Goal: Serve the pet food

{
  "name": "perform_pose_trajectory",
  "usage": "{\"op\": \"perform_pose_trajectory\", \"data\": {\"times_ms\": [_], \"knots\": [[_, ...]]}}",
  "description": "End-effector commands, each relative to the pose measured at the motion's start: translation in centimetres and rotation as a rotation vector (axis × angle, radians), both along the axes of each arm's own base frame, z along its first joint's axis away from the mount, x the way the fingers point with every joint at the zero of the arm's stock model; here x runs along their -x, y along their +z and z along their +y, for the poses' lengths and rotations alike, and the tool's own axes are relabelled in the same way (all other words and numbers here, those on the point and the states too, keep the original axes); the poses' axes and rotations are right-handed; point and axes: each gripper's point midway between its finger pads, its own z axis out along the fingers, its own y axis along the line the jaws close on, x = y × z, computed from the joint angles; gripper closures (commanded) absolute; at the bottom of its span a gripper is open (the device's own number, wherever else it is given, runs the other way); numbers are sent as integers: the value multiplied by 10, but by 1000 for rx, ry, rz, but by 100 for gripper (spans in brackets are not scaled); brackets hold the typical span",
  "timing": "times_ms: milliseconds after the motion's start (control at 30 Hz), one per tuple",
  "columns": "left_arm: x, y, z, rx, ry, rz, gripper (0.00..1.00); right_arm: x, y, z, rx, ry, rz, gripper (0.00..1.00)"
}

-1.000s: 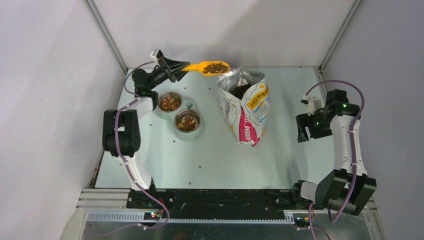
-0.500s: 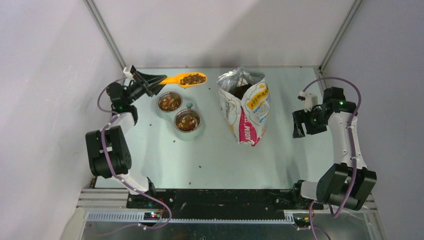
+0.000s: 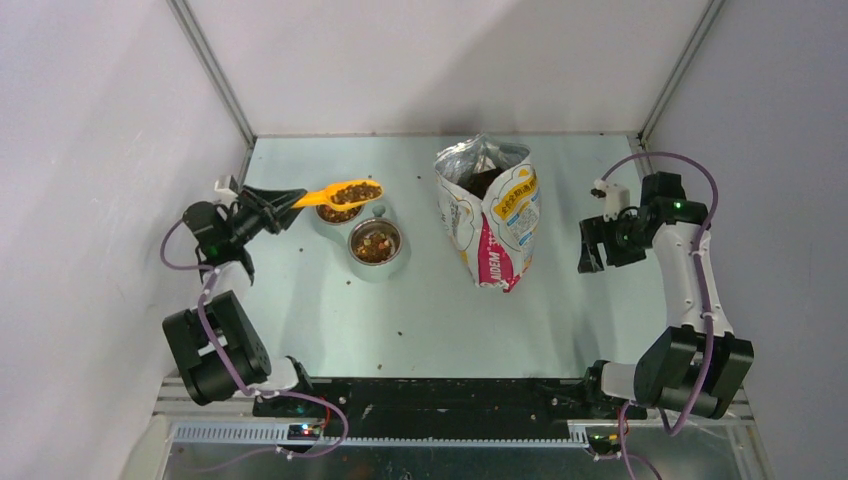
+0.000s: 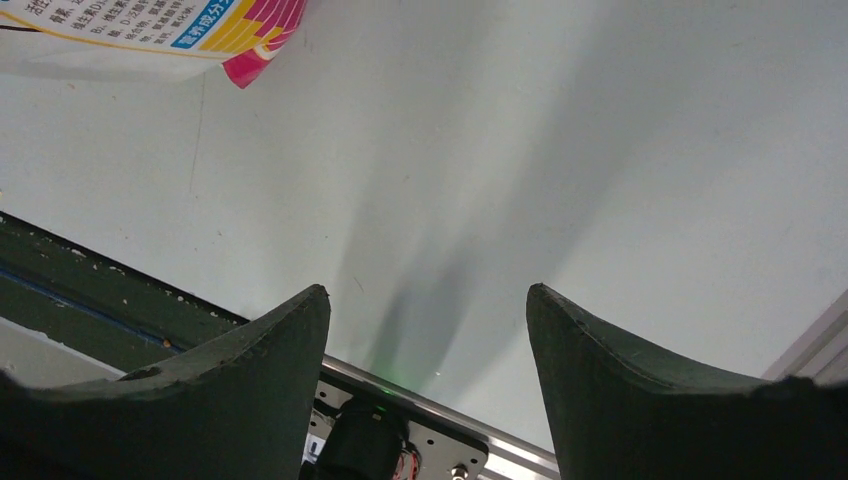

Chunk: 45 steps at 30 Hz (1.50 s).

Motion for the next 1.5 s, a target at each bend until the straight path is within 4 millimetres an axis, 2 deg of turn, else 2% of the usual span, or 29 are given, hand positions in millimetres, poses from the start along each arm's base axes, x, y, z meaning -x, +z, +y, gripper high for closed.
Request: {"op": "perform_pose_trajectory", "data": {"times_ms": [0, 267, 700, 867, 967, 1167, 1267, 1467], "knots": [[14, -18, 12, -94, 30, 0, 100, -17, 14, 4, -21, 6, -64, 25], [29, -54, 15, -166, 35, 84, 100, -29, 32, 10, -50, -2, -113, 25], [30, -98, 27, -353, 17, 185, 100, -32, 50, 15, -58, 11, -194, 25], [25, -101, 22, -464, -23, 172, 100, -30, 51, 16, -59, 8, -207, 24], [23, -104, 9, -528, -73, 174, 100, -30, 52, 16, -59, 9, -210, 24], [13, -105, -3, -699, -111, 167, 100, -28, 54, 15, -49, 8, -225, 24], [6, -101, -5, -816, -134, 154, 100, -24, 53, 16, -48, 7, -225, 24], [-7, -89, -32, -978, -228, 74, 100, -15, 50, 17, -48, 4, -228, 24]]}}
